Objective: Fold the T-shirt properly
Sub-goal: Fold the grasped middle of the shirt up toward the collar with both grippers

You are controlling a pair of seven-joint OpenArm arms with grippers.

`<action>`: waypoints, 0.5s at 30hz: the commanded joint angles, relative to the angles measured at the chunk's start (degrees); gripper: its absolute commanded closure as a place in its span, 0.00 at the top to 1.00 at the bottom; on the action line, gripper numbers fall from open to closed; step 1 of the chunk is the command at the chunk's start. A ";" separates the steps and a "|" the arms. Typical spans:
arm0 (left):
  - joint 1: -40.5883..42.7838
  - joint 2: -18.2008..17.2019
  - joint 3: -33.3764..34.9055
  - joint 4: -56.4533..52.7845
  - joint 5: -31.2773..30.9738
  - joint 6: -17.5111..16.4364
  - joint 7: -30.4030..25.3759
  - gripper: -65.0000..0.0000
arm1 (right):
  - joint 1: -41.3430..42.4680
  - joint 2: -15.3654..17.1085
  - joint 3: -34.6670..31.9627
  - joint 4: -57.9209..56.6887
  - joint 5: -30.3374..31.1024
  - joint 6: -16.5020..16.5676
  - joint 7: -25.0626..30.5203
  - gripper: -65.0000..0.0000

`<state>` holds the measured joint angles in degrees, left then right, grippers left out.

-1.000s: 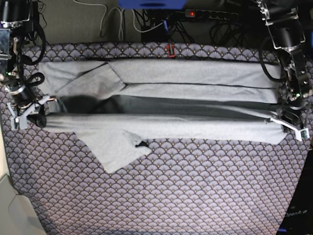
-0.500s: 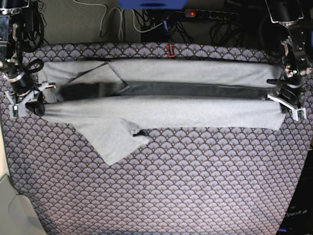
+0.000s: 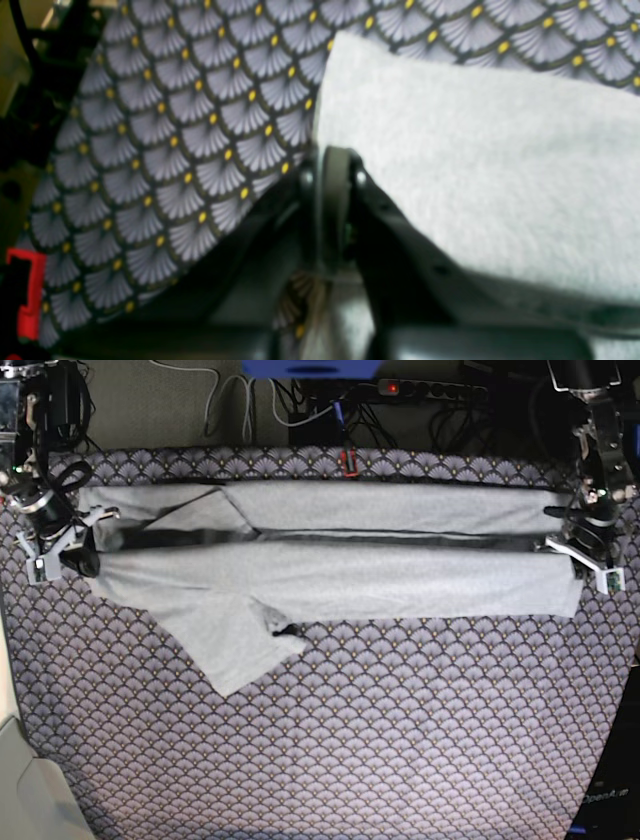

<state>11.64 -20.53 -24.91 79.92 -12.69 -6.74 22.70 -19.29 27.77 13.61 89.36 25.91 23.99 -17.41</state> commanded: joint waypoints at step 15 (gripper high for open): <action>-0.43 -0.87 -3.18 1.88 -0.02 0.37 4.07 0.01 | -2.21 -0.56 4.37 0.44 0.68 2.69 1.54 0.00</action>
<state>11.73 -20.27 -27.81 80.99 -13.08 -6.76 28.10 -21.34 26.24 17.39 89.19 26.13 26.83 -16.95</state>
